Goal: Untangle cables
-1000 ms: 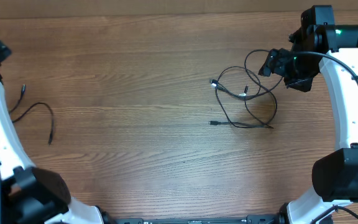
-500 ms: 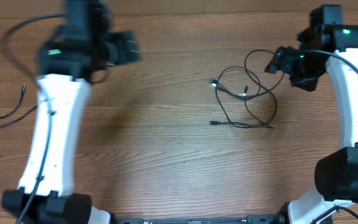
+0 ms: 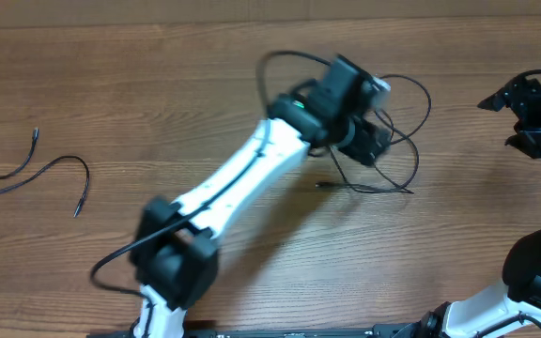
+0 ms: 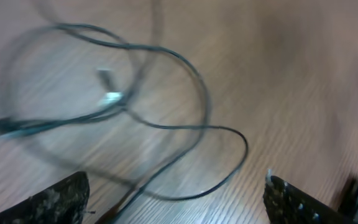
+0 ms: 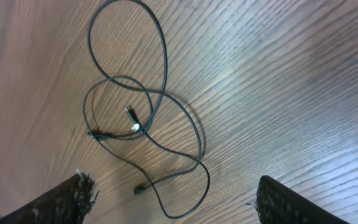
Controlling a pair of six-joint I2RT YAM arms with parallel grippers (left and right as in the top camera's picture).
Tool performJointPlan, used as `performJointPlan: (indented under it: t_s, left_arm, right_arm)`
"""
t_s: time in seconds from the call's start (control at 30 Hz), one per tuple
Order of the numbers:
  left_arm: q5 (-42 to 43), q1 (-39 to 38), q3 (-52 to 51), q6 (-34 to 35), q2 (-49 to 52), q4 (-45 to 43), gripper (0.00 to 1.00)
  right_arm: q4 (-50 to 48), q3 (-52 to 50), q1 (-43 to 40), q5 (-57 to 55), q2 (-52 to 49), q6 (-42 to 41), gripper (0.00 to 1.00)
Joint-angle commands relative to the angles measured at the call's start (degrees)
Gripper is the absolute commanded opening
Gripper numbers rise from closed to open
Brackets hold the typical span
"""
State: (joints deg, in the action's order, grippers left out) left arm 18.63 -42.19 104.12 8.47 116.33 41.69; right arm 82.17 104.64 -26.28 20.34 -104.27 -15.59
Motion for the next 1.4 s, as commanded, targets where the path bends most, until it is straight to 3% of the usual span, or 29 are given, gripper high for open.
performJointPlan:
  t_s: [0.0, 0.13, 0.33, 0.67, 0.73, 0.9, 0.97, 1.03, 1.17, 1.37]
  left_arm:
    - [4.44, -1.95, -0.46, -10.69, 5.31, -2.23, 0.89]
    - [10.21, -2.75, -0.46, -14.99, 10.21, -3.61, 0.81]
    - [18.67, -2.86, -0.46, -18.86, 12.68, -2.47, 0.8]
    - [22.03, -3.04, -0.48, -19.23, 16.04, 0.04, 0.71]
    - [22.97, -3.21, -0.46, -19.23, 16.5, 0.31, 0.63]
    - [19.96, -3.26, -0.46, -19.19, 16.57, -0.87, 0.36]
    - [12.96, -3.06, -0.44, -17.35, 16.55, -0.04, 0.17]
    - [6.51, -2.71, -0.33, -14.82, 16.13, 1.16, 0.06]
    - [-0.28, -0.7, 2.12, -9.84, 12.87, 4.13, 0.04]
    - [-0.5, 3.58, 10.51, -2.36, 3.96, 7.72, 0.04]
  right_arm:
    - [0.02, 1.18, 0.35, 2.27, 0.33, 1.16, 0.83]
    - [-0.17, 1.18, 1.53, 2.27, 0.33, 2.23, 0.82]
    - [-0.17, 1.18, 1.86, 2.25, 0.33, 2.43, 0.83]
    - [-0.24, 1.18, 1.9, 2.27, 0.33, 2.45, 0.83]
    - [-0.33, 1.18, 1.9, 2.27, 0.33, 2.45, 0.83]
    - [-0.37, 1.18, 1.9, 2.27, 0.33, 2.45, 0.83]
    - [-0.35, 1.18, 1.9, 2.27, 0.33, 2.45, 0.83]
    - [-0.33, 1.18, 1.9, 2.29, 0.33, 2.45, 0.83]
    - [-0.24, 1.11, 2.43, 2.32, 0.33, 2.45, 0.83]
    - [-0.24, 1.09, 6.1, 2.97, 0.33, 4.46, 0.83]
